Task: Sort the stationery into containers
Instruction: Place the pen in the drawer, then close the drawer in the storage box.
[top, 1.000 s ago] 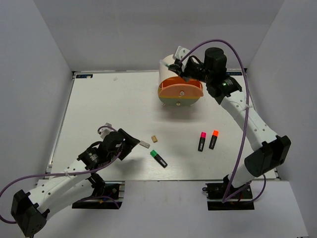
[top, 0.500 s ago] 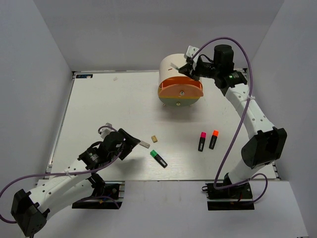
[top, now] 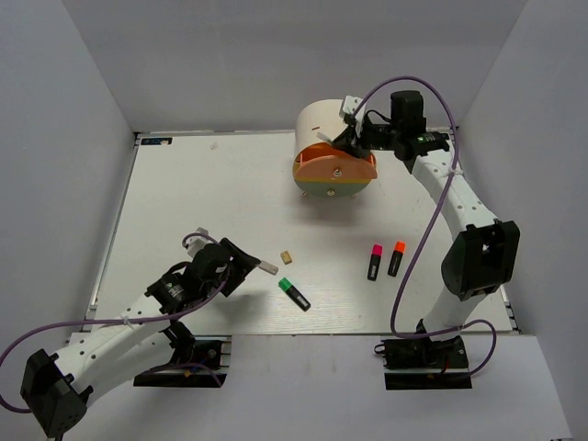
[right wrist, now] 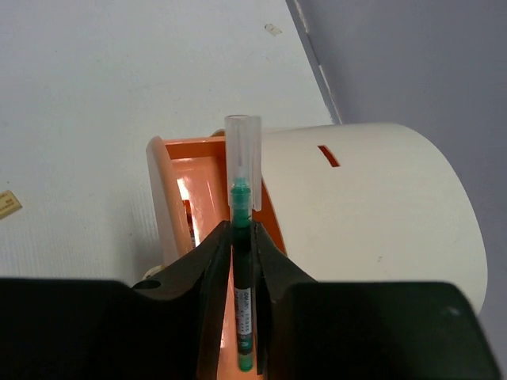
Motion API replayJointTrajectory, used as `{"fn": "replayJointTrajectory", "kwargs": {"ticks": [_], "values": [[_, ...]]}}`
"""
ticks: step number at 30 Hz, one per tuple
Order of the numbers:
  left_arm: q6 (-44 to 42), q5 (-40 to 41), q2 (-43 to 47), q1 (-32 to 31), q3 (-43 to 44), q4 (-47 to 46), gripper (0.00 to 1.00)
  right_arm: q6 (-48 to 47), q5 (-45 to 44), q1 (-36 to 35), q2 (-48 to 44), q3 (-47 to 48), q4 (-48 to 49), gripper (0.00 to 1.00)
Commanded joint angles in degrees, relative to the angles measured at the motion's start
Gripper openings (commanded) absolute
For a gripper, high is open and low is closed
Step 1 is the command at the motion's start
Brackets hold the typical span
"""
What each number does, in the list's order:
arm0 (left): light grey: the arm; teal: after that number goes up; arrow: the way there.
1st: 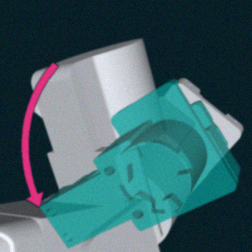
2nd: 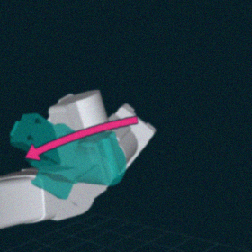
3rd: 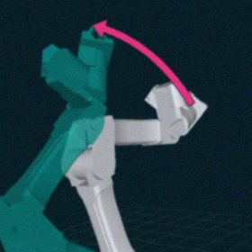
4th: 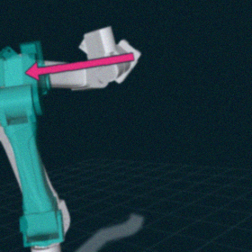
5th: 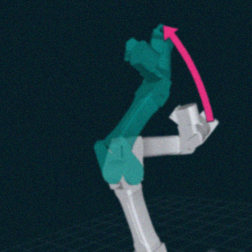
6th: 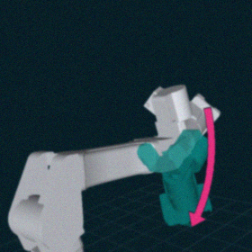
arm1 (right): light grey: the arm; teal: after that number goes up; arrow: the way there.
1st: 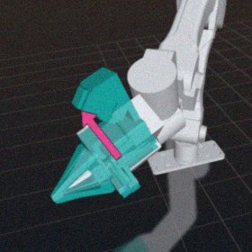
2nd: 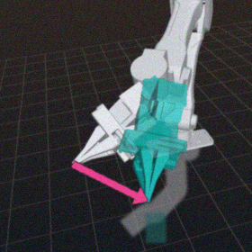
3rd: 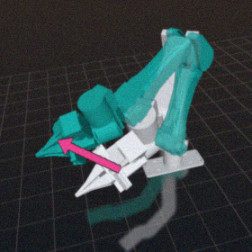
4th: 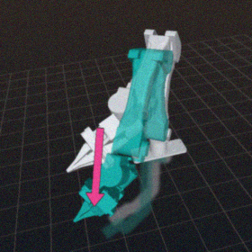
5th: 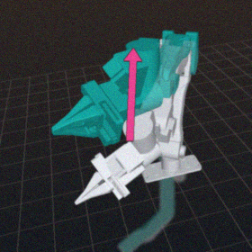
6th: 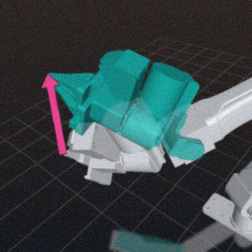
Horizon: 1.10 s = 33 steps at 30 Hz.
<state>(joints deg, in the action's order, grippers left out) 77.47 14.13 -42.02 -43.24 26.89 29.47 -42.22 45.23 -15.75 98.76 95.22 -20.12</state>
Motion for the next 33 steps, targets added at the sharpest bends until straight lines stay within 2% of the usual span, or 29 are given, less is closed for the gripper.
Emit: {"fn": "replayJointTrajectory", "kwargs": {"ticks": [1, 7, 11, 13, 18, 21, 22, 23, 24, 31, 33], "values": [[0.3, 0.0, 0.1, 0.1, -0.3, -0.6, 0.78, -1.5, 1.6, 0.6, -0.5, 0.1, -1.0, 0.23], [0.3, 0.0, 0.1, 0.1, -0.3, -0.6, 0.78, -3.5, 1.7, 0.7, -1.8, -0.6, -2.9, 0.47], [-0.2, 0.0, 0.1, 0.1, -0.3, -1.2, 0.78, -2.4, 1.9, 1.0, -3.2, -1.0, -2.1, 0.49], [-0.2, 0.0, 0.1, 0.1, -0.3, -1.2, 0.78, -0.9, 2.5, 1.1, -5.1, -1.7, -0.8, 0.44], [-0.2, 0.0, 0.1, 0.1, -0.8, -1.7, 0.78, 5.4, 1.5, 1.2, -10.3, -8.0, 11.7, 0.31], [-0.2, 0.0, -0.4, 0.1, -0.8, -1.7, 0.78, 6.3, 2.1, 1.3, -11.0, -7.6, 11.6, 0.21], [-0.2, 0.0, -0.4, 0.1, -0.8, -1.7, 0.78, 6.1, 3.0, 1.2, -11.0, -7.2, 9.8, 0.17], [-0.2, 0.0, -0.4, 0.1, -0.8, -1.7, 0.78, 4.4, 3.6, 1.3, -10.7, -7.0, 8.9, 0.05], [-0.2, 0.0, -0.4, 0.1, -0.8, -1.7, 0.78, 3.4, 5.8, 1.3, -10.6, -6.7, 5.8, 0.00], [-0.2, 0.0, -0.4, 0.1, -0.8, -1.7, 0.78, -11.9, 9.2, 1.4, -3.8, 2.3, -19.1, 0.00], [-0.2, 0.0, -0.4, 0.1, -0.8, -1.7, 0.78, -13.1, 8.0, 1.2, -1.7, 3.7, -20.7, 0.00]]}}
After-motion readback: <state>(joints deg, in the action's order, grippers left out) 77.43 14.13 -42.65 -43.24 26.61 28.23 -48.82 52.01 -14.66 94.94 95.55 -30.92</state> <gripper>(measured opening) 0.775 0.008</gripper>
